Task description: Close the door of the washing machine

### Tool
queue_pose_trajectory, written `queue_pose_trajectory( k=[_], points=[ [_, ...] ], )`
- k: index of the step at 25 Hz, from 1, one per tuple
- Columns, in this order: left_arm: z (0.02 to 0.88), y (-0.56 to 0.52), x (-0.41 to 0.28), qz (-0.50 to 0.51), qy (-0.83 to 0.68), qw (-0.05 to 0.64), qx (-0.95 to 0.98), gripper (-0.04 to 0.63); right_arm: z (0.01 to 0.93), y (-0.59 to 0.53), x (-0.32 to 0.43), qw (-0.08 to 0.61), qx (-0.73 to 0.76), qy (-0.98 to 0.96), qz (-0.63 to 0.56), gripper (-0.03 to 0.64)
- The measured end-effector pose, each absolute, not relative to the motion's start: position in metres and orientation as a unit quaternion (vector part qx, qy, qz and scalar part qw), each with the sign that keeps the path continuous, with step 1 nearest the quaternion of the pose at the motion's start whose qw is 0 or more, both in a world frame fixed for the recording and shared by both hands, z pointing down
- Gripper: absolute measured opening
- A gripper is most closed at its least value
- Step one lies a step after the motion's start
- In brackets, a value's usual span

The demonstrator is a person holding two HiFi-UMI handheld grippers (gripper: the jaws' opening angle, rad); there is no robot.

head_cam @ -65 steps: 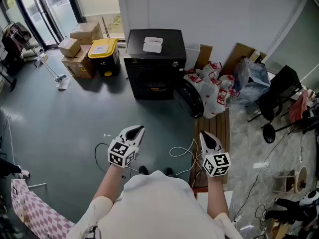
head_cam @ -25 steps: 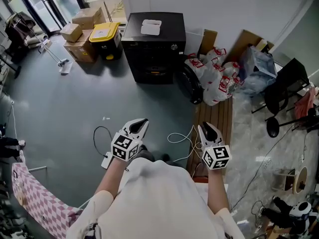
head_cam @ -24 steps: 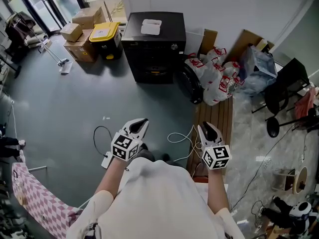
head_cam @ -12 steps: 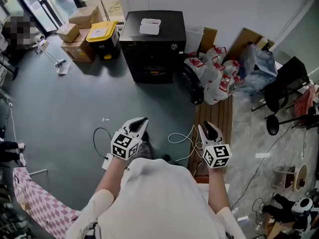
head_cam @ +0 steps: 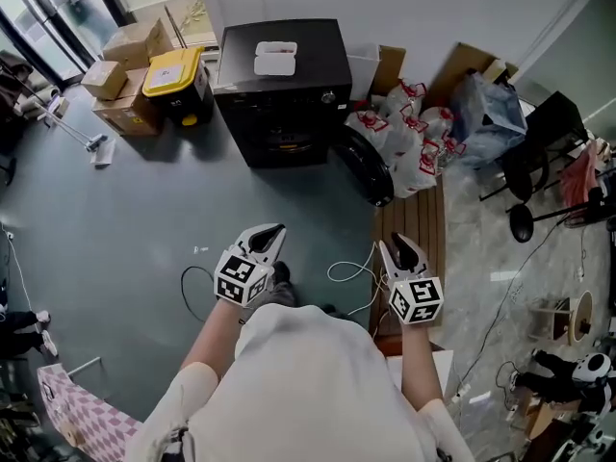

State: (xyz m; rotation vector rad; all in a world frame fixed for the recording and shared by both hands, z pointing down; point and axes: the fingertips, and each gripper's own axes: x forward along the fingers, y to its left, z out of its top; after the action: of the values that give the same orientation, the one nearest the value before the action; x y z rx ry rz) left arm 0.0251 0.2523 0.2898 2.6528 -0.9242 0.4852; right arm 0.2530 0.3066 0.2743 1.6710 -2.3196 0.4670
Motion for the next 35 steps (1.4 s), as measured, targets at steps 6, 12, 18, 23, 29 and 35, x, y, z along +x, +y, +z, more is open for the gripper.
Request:
queue_pose_trajectory(
  k=[6,12,18,23,29,35],
  points=[
    [0.309,0.191,0.006,0.178,-0.29,0.147,0.929,0.014,0.292,0.258,0.23,0.125,0.597,-0.775,0.168,0.141],
    [0.327,0.152,-0.004,0.198,-0.244,0.148,0.938,0.013,0.308,0.23,0.216,0.136,0.622,-0.749,0.183,0.141],
    [0.337,0.12,0.0,0.199,-0.227,0.154,0.941,0.014,0.324,0.212,0.219,0.152,0.635,-0.73,0.201,0.141],
    [0.356,0.099,0.019,0.203,-0.22,0.166,0.94,0.014,0.345,0.193,0.239,0.174,0.633,-0.723,0.215,0.141],
    [0.388,0.069,0.049,0.211,-0.223,0.178,0.935,0.014,0.392,0.158,0.266,0.184,0.622,-0.719,0.249,0.141],
    [0.434,0.03,0.083,0.228,-0.232,0.184,0.927,0.014,0.451,0.112,0.295,0.207,0.597,-0.727,0.268,0.141]
  ],
)
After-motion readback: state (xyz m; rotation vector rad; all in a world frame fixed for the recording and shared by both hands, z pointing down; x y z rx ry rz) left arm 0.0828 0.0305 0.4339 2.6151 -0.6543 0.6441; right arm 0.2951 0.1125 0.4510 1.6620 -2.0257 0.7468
